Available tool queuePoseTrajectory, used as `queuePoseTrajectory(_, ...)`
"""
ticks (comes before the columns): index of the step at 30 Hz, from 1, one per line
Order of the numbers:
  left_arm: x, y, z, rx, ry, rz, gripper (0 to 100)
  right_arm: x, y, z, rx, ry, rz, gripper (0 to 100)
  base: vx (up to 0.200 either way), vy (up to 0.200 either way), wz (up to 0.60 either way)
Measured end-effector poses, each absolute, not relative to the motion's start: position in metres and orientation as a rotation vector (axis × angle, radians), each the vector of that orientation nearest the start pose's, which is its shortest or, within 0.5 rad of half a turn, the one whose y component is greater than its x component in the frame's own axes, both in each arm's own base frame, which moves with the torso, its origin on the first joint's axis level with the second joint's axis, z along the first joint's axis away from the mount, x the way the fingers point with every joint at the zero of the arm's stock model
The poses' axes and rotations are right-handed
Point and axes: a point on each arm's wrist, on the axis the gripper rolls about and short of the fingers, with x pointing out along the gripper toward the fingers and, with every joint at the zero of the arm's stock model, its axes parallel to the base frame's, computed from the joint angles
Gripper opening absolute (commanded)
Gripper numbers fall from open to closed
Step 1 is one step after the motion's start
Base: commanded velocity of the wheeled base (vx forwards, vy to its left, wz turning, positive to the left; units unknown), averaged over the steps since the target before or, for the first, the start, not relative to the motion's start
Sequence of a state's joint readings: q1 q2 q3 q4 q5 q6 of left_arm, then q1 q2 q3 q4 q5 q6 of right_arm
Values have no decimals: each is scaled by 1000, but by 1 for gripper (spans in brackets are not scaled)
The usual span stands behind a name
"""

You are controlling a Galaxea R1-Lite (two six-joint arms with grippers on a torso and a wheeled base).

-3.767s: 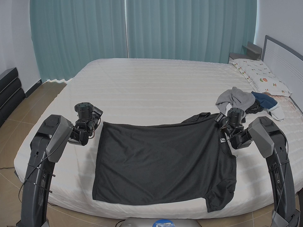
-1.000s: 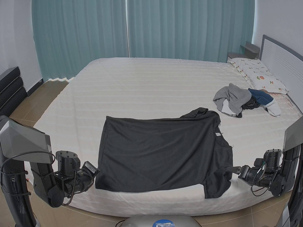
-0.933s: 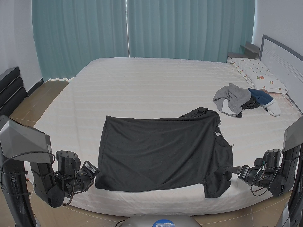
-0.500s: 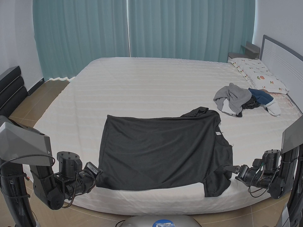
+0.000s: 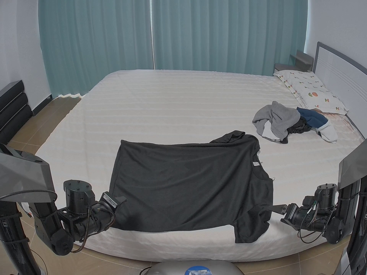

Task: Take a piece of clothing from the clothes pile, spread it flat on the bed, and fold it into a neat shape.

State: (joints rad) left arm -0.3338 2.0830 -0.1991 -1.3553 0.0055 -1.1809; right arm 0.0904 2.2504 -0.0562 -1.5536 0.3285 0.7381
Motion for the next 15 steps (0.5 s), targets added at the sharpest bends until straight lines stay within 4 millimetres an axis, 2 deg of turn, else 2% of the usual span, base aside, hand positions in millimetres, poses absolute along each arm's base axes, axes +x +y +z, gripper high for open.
queuePoseTrajectory(6,232,-84,26,-1028,641,2,100,226,30,-14,776,773,154,100,0,0,0)
queuePoseTrajectory(15,207,-70,16,-949,725,57,100,219,30,-15,770,799,149,100,0,0,0)
